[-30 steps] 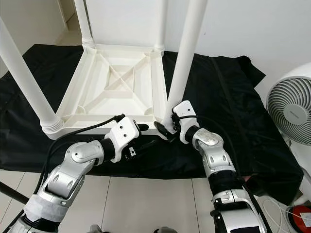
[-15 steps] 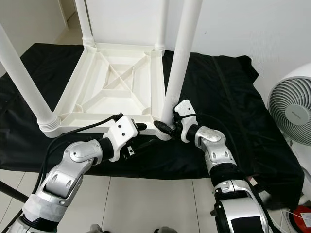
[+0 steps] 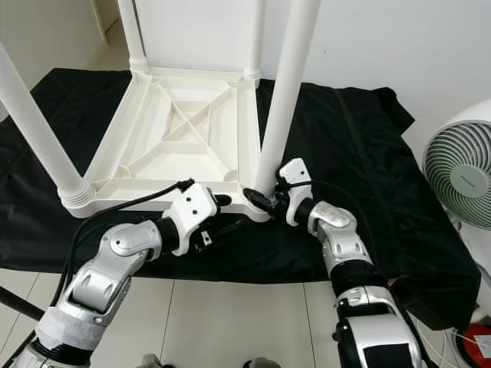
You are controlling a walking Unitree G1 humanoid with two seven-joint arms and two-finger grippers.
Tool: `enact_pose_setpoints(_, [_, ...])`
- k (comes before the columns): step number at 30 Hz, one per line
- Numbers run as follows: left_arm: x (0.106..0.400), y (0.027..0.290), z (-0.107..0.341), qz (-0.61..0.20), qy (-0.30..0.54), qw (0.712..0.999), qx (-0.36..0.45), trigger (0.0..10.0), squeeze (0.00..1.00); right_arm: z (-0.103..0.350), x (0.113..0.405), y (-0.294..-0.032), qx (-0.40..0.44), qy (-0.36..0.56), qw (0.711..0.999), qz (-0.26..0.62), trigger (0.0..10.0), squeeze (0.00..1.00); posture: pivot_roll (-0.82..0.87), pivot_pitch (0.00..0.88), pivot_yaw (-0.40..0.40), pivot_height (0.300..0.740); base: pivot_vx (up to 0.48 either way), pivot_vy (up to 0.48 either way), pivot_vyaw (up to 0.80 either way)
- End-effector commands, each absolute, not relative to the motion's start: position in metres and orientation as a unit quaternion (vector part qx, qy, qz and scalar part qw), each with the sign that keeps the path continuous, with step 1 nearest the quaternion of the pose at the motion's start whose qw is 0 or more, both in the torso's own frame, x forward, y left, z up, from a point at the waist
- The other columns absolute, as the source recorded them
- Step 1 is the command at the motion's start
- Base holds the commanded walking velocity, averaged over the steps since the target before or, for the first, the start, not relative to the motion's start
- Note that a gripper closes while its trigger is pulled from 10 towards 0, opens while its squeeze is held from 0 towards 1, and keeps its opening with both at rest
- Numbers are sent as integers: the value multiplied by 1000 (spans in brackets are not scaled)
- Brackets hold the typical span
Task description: Building children table
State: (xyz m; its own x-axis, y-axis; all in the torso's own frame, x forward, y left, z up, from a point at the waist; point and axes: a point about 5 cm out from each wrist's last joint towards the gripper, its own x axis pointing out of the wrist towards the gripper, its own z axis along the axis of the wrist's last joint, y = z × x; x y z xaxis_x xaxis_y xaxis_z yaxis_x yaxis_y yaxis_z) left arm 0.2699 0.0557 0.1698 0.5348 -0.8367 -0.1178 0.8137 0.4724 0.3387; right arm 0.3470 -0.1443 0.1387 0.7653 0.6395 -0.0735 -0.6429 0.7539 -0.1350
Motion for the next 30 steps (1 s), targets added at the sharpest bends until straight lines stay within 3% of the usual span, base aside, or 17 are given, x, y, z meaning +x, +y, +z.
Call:
enact_pose_setpoints(1, [270,56,169,-456,-32,871,180,10000,0,132,348,-149,-78,35,953,290,10000,0,-93,76,-11,740,0,0,0])
enact_pose_setpoints(9, [269,56,166,-456,-28,871,178,10000,0,134,333,-126,-33,15,979,202,10000,0,-97,83,-10,740,0,0,0])
enact_pose_setpoints(11, [268,56,167,-458,-29,871,175,10000,0,133,329,-127,-19,11,988,152,10000,0,-95,85,-14,740,0,0,0])
enact_pose_setpoints(13, [269,57,166,-455,-26,873,175,10000,0,129,317,-131,-11,-1,999,44,10000,0,-97,86,-13,740,0,0,0])
enact_pose_setpoints(16, [270,59,164,-451,-24,874,177,10000,0,127,308,-131,-5,-3,1000,-6,10000,0,-98,90,-10,740,0,0,0])
enact_pose_setpoints(20, [269,59,164,-451,-23,875,177,10000,0,129,299,-117,11,-5,1000,-5,10000,0,-96,88,-10,740,0,0,0])
enact_pose_setpoints(26, [271,61,161,-451,-18,872,190,10000,0,134,304,-127,10,-4,1000,-12,10000,0,-105,86,-7,740,0,0,0])
enact_pose_setpoints(27, [272,63,160,-447,-16,873,197,10000,0,135,304,-128,14,-5,1000,-9,10000,176,-105,86,-7,740,0,0,0])
enact_pose_setpoints(28, [272,63,160,-447,-16,873,197,10000,0,135,304,-128,14,-5,1000,-9,10000,176,-105,86,-7,740,0,0,0])
enact_pose_setpoints(29, [273,64,160,-443,-15,874,199,10000,0,137,304,-129,23,-9,1000,-11,10000,1000,-105,86,-7,740,0,0,0])
enact_pose_setpoints(30, [274,66,160,-440,-14,875,200,10000,0,140,304,-131,26,-14,999,-15,10000,1000,-105,86,-7,740,0,0,0])
